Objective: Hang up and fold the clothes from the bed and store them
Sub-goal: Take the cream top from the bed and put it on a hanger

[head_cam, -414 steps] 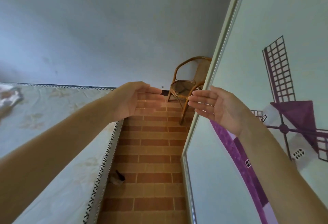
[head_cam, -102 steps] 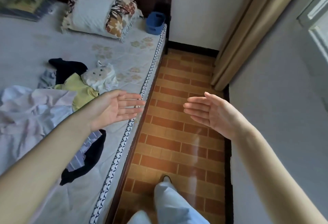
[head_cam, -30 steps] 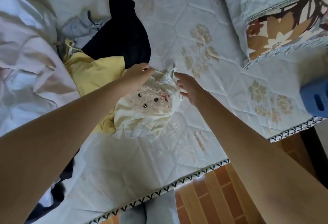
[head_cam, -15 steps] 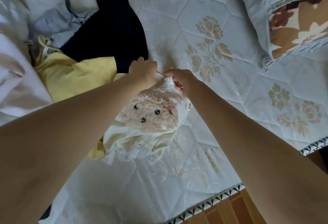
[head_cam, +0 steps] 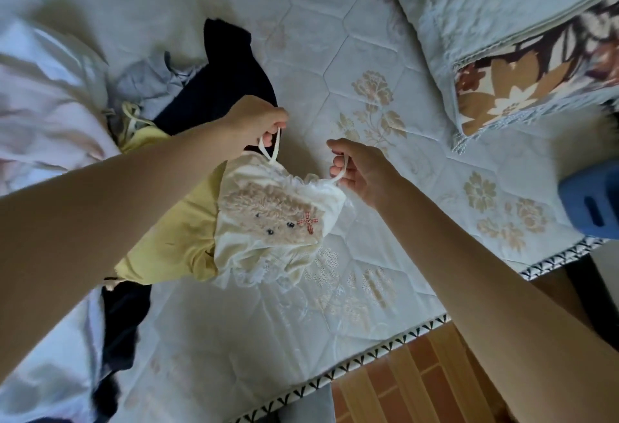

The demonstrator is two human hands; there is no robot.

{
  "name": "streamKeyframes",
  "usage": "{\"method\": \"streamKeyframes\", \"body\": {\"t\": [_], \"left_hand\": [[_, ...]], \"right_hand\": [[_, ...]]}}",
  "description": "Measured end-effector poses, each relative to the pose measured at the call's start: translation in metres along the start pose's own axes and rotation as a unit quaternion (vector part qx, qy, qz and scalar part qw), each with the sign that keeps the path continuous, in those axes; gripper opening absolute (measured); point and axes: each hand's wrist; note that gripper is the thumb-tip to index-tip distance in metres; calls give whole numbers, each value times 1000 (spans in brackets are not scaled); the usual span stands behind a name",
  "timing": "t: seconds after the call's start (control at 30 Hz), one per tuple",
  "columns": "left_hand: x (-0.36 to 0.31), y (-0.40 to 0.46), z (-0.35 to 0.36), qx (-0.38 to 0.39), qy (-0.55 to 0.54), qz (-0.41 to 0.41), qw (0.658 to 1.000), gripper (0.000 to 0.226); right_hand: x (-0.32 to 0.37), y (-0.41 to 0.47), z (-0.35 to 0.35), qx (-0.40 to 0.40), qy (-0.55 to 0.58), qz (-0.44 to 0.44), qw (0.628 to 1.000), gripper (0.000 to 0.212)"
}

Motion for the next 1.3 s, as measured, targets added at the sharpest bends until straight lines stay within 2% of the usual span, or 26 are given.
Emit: {"method": "streamKeyframes", "body": {"t": [0.1, 0.2, 0.37, 0.47, 0.63, 0.8, 0.87, 1.03, 1.3], "left_hand": [[-32, -34, -21, -8, -33, -15, 999, 25], [-69, -79, -44, -19, -59, 5, 998, 24], [-123, -159, -86, -61, -116, 87, 988, 23], [-153, -208, -108, -57, -136, 144, 978, 22], [-196, -288, -142, -68, -130, 210, 967, 22], [-225, -376, -169, -75, -65, 295, 950, 23], [-231, -408, -179, -85, -60, 308, 946, 26], [-218, -480, -192, -119, -82, 317, 938, 16], [-149, -581, -200, -237, -138, 282, 920, 27]], "right_hand": [[24, -43, -4, 17, 55, -23, 998, 17], [55, -90, -5, 38, 96, -65, 993, 17], [106, -173, -7, 13, 36, -160, 986, 16], [135, -223, -9, 2, 14, -214, 977, 17], [174, -302, -10, -10, -6, -299, 954, 16], [202, -378, -8, 5, -12, -381, 925, 17], [209, -403, -4, 20, -14, -405, 914, 17], [216, -449, 8, 69, -14, -419, 905, 17], [204, -479, 51, 231, -94, -408, 878, 20]]}}
Point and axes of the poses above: each hand's wrist, its own y-axis towards the middle knuckle, its own z-axis out of the palm, x = y × z, and after that the axes turned 8 degrees about -y, right-handed
